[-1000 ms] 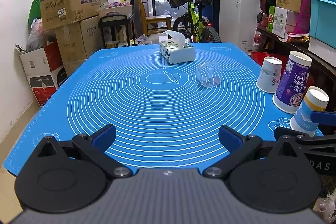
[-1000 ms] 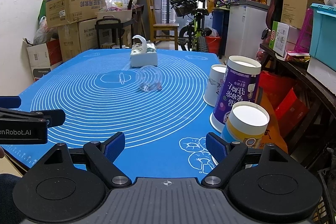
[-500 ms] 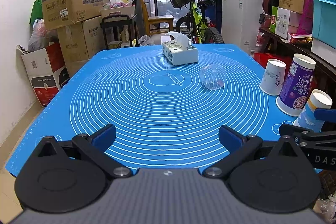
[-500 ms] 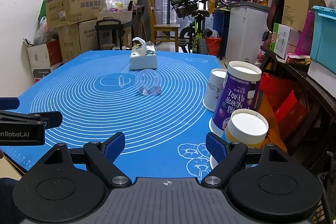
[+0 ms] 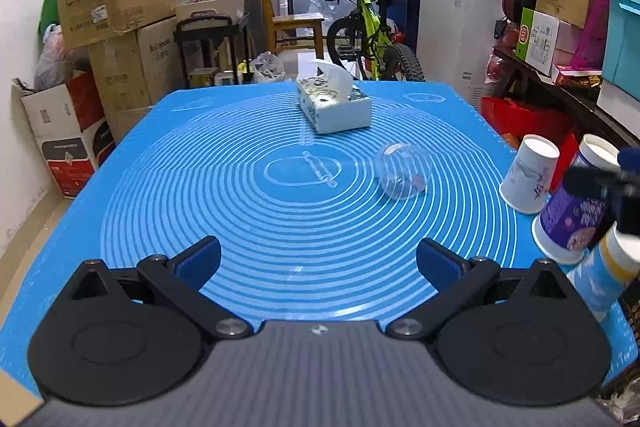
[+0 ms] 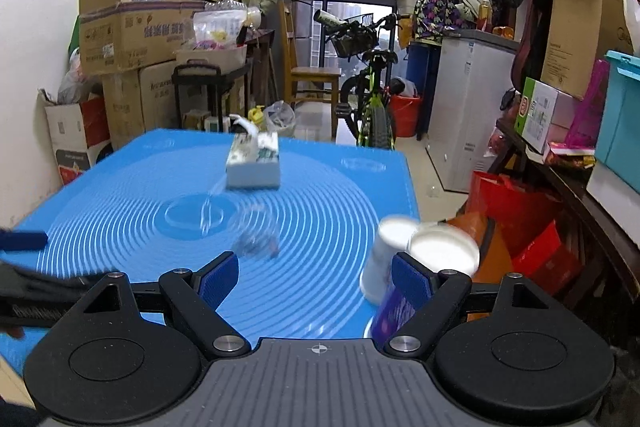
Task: Flip cup upside down
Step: 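Move the right gripper to the clear plastic cup and close around it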
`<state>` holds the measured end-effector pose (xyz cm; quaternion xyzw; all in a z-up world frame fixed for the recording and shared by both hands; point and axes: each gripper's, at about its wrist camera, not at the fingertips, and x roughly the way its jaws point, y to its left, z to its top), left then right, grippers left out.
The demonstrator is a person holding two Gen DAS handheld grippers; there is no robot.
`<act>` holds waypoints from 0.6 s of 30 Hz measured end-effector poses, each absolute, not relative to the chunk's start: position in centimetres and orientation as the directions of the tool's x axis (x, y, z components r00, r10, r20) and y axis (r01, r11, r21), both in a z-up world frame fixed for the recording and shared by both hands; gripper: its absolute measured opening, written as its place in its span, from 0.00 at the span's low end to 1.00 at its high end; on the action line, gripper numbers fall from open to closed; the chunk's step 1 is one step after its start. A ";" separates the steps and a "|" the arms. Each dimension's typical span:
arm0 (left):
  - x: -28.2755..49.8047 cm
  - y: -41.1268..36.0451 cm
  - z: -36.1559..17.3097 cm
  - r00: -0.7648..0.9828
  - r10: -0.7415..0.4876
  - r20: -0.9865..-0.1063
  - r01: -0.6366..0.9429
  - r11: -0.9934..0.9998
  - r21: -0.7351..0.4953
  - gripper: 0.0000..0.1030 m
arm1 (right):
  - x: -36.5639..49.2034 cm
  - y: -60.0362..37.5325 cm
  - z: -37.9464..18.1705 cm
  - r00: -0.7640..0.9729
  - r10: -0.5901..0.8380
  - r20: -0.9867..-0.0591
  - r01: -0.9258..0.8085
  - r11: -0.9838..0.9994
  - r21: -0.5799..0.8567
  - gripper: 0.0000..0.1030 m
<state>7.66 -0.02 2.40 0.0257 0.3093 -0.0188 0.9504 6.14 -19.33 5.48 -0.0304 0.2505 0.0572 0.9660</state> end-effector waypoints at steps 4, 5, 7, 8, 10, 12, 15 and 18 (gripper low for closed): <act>10.7 -1.4 2.1 0.796 -0.024 -0.605 0.056 0.998 0.034 0.99 | 9.6 -20.0 6.4 0.852 0.103 -0.513 -0.123 0.992 -0.006 0.84; 11.5 -1.8 2.1 0.793 -0.025 -0.609 0.057 0.998 0.032 0.99 | 10.7 -20.2 6.5 0.846 0.103 -0.523 -0.123 0.992 -0.004 0.84; 13.1 -2.5 2.0 0.788 -0.025 -0.615 0.054 0.998 0.028 0.99 | 12.5 -20.5 6.6 0.839 0.093 -0.537 -0.118 0.993 -0.012 0.84; 13.9 -2.8 1.9 0.787 -0.026 -0.617 0.051 0.998 0.023 0.99 | 13.4 -20.5 6.6 0.833 0.086 -0.546 -0.115 0.993 -0.019 0.84; 15.3 -3.4 1.8 0.785 -0.029 -0.619 0.043 0.999 0.007 0.99 | 15.0 -20.6 6.4 0.821 0.078 -0.565 -0.113 0.993 -0.026 0.83; 16.7 -4.2 1.6 0.779 -0.032 -0.626 0.038 0.999 -0.004 0.99 | 16.8 -20.6 6.5 0.810 0.069 -0.583 -0.110 0.993 -0.036 0.83; 18.6 -5.4 1.0 0.770 -0.028 -0.638 0.026 1.000 -0.012 0.99 | 19.0 -21.0 6.4 0.798 0.044 -0.601 -0.094 0.994 -0.053 0.83; 20.1 -6.5 0.2 0.764 -0.023 -0.644 0.022 1.000 -0.010 0.99 | 21.2 -21.5 6.2 0.783 0.028 -0.621 -0.081 0.995 -0.056 0.83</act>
